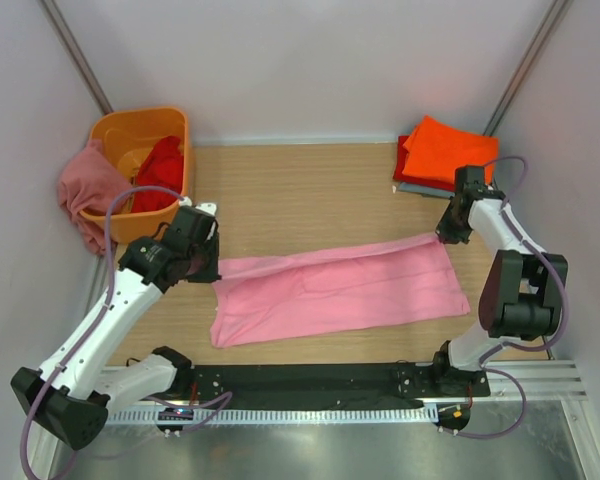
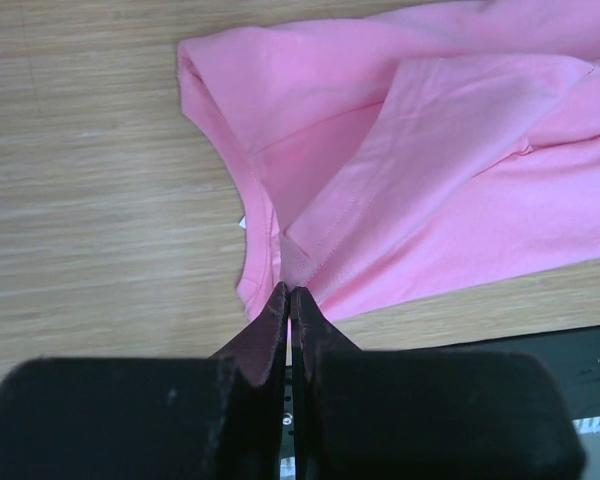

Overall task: Fold and stack the t-shirts
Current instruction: Fold the tshirt

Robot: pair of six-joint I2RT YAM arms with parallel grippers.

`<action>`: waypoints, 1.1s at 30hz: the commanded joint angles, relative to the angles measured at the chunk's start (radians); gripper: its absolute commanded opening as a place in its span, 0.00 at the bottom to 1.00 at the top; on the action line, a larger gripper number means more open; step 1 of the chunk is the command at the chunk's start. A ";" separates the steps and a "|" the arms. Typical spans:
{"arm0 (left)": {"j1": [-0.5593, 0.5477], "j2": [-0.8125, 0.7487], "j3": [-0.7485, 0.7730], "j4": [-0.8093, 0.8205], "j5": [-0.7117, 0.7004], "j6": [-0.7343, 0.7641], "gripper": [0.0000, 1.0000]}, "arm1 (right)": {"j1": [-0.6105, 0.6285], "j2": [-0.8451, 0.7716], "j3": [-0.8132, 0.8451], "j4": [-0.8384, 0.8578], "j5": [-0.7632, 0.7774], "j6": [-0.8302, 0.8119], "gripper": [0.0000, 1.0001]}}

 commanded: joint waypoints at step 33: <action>-0.007 0.045 0.120 -0.349 0.093 -0.102 1.00 | -0.058 -0.210 -0.150 -0.020 0.206 0.087 0.90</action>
